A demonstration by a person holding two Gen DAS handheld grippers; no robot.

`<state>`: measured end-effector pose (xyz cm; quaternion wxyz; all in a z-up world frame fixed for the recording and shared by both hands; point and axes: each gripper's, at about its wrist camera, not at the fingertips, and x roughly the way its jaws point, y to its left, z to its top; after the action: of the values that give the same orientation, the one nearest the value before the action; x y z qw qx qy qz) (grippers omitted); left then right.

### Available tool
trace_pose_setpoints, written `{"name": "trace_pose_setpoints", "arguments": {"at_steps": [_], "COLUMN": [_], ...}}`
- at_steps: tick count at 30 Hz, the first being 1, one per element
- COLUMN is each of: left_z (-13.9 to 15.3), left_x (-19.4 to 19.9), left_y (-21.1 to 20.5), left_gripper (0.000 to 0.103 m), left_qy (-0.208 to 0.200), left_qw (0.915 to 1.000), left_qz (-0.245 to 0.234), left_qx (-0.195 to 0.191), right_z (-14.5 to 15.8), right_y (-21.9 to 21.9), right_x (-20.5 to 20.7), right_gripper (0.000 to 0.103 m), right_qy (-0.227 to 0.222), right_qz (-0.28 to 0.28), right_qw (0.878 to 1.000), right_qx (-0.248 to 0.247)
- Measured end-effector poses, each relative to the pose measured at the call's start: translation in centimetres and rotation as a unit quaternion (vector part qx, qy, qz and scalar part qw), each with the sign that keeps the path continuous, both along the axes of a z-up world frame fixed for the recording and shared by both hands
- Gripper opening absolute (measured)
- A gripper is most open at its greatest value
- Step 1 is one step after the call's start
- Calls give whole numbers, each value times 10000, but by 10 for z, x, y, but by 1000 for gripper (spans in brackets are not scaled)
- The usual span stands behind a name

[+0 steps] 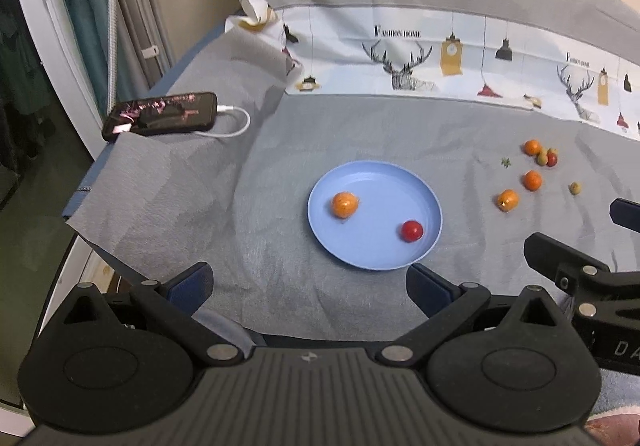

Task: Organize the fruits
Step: 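Open both tools to drop the orange and red tomato onto the plate, then lift both open tools away from the plate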

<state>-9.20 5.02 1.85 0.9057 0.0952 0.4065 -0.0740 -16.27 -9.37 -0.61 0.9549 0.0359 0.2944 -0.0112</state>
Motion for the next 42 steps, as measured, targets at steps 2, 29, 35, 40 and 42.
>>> {"name": "trace_pose_setpoints", "arguments": {"at_steps": [2,29,35,40,42], "left_z": [4,-2,-9,-16,-18], "left_x": [-5,-5,2,9,12], "left_y": [0,5,4,3,2], "left_gripper": [103,103,103,103,103], "left_qy": [-83,-29,100,227,254], "left_qw": [10000,10000,9999,9997,9997], "left_qz": [1,-26,-48,-59,-60], "left_qx": [-27,-48,-17,3,27], "right_z": [4,2,-5,-13,-16], "right_y": [1,5,3,1,0], "right_x": [-7,-4,5,12,14], "right_gripper": [102,102,102,102,102], "right_qy": [-81,3,148,287,333], "right_qz": [13,87,79,47,50], "right_qw": [10000,9999,9999,9996,9994], "right_qx": [-38,-82,-40,18,34]}}
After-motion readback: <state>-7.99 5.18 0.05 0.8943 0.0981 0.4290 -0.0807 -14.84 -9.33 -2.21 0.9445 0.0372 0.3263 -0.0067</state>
